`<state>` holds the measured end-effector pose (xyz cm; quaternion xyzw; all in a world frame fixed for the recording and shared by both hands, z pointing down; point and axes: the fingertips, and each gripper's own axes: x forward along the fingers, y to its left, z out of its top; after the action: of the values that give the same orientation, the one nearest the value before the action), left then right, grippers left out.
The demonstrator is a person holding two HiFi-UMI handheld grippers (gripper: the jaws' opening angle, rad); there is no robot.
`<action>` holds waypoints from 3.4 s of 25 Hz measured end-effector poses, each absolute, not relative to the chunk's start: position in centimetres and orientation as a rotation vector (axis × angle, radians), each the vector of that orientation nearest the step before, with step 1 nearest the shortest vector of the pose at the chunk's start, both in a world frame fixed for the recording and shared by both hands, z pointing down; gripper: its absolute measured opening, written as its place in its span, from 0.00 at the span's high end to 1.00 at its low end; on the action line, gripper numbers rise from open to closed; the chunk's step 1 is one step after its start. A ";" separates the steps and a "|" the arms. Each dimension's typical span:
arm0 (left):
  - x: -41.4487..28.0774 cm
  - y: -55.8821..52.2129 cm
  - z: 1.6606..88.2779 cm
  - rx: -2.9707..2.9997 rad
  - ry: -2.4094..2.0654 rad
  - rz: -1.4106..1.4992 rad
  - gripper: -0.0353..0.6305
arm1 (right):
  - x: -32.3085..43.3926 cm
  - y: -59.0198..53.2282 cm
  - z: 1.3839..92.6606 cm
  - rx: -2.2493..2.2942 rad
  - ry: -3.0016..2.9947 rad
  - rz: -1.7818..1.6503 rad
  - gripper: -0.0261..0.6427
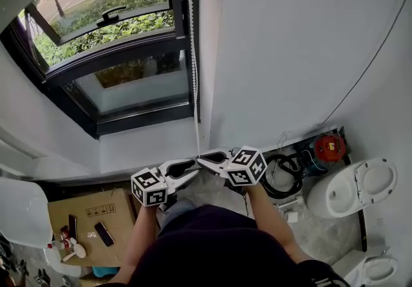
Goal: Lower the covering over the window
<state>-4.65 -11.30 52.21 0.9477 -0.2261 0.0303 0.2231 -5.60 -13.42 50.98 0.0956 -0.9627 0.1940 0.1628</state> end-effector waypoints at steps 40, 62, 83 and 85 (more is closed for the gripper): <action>-3.0 -15.3 41.0 2.731 -0.634 -0.098 0.92 | -5.1 -12.0 55.1 0.183 -2.614 0.435 0.94; -1.6 -13.6 46.8 2.621 -0.520 -0.086 0.93 | -4.5 -11.0 60.3 0.171 -2.480 0.492 0.94; -3.8 -13.4 50.6 2.570 -0.614 -0.022 0.93 | -2.7 -11.3 59.8 0.150 -2.429 0.452 0.92; -3.5 -13.4 50.6 2.570 -0.607 -0.027 0.93 | -1.6 -12.8 57.9 0.218 -2.475 0.448 0.86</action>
<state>-3.55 -13.43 50.63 0.9428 -0.2228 -0.0099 0.2476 -1.58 -12.79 57.91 0.0822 -0.9341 0.1691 0.3035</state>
